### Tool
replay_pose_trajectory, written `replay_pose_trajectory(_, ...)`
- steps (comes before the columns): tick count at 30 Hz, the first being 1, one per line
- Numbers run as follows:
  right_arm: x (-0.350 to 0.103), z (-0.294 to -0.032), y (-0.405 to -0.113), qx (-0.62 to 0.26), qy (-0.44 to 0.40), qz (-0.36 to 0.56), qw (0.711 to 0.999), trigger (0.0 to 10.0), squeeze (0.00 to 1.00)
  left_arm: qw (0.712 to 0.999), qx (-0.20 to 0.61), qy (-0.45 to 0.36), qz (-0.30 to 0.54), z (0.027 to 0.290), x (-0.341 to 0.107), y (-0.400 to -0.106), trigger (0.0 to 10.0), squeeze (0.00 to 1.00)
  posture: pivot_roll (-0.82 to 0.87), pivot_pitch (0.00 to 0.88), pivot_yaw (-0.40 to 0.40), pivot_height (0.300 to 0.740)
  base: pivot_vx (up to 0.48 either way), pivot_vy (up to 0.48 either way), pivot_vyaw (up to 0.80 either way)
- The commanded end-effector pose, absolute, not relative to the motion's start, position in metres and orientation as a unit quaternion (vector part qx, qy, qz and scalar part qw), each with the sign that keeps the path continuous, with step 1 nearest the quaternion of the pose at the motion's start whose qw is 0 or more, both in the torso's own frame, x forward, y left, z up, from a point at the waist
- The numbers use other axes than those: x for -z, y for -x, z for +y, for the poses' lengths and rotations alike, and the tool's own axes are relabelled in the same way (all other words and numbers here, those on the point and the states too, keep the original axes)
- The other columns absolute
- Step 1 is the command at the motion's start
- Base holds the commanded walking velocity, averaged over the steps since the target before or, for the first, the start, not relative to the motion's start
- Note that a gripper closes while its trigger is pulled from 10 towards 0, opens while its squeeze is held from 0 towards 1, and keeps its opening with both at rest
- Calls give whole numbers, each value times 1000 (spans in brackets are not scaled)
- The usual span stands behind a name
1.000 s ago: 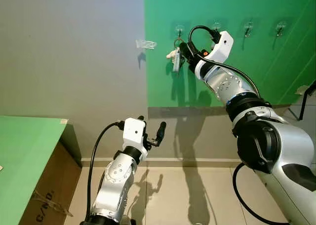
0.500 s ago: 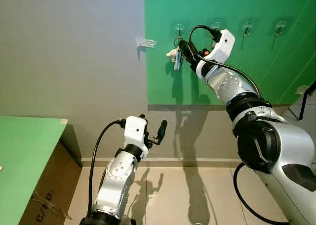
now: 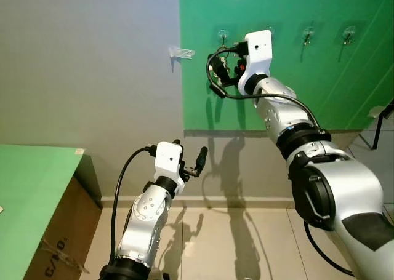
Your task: Hang keys on a hook
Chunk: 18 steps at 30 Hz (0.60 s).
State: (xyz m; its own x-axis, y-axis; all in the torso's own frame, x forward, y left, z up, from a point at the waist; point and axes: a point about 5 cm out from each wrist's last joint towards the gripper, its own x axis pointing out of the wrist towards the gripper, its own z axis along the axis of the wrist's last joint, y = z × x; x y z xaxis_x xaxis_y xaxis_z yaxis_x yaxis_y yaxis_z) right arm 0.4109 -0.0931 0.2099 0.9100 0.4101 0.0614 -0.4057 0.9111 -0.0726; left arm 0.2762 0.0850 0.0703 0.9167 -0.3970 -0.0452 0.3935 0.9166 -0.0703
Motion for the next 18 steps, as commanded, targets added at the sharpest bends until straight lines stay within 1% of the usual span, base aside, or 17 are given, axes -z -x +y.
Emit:
replay_pose_trajectory(1, -209, -96, -410, -210, 65, -48, 974, 10000, 0, 978, 206, 22, 25, 84, -72, -279, 10000, 0, -53, 0, -9, 740, 0, 0, 0)
replay_pose_trajectory(2, -202, -100, -407, -204, 81, -45, 975, 10000, 0, 978, 204, 20, 23, 85, -72, -279, 10000, 0, -60, 0, -6, 740, 0, 0, 0)
replay_pose_trajectory(6, -192, -110, -401, -188, 80, -57, 977, 10000, 0, 980, 195, 12, 21, 89, -72, -280, 10000, 0, -73, 0, -2, 740, 0, 0, 0)
replay_pose_trajectory(9, -170, -119, -385, -179, 76, -63, 979, 10000, 0, 984, 178, 8, 16, 95, -72, -280, 10000, 0, -80, 0, 3, 740, 0, 0, 0)
replay_pose_trajectory(11, -147, -136, -366, -161, 73, -58, 983, 10000, 0, 987, 160, 6, 13, 104, -72, -278, 10000, 0, -95, 0, 15, 740, 0, 0, 0)
replay_pose_trajectory(12, -147, -136, -366, -161, 73, -58, 983, 10000, 0, 987, 160, 6, 13, 104, -72, -278, 10000, 0, -95, 0, 15, 740, 0, 0, 0)
replay_pose_trajectory(14, -135, -146, -351, -154, 85, -64, 982, 10000, 0, 989, 148, 3, 13, 111, -71, -276, 10000, 0, -98, 0, 18, 740, 0, 0, 0)
replay_pose_trajectory(15, -135, -146, -351, -154, 85, -64, 982, 10000, 0, 989, 148, 3, 13, 111, -71, -276, 10000, 0, -98, 0, 18, 740, 0, 0, 0)
replay_pose_trajectory(16, -119, -164, -329, -133, 80, -57, 986, 10000, 0, 991, 129, -1, 17, 122, -68, -273, 10000, 0, -111, 0, 29, 740, 0, 0, 0)
replay_pose_trajectory(18, -104, -180, -311, -113, 79, -42, 990, 10000, 0, 993, 116, -5, 23, 132, -65, -268, 10000, 0, -124, 0, 41, 740, 0, 0, 0)
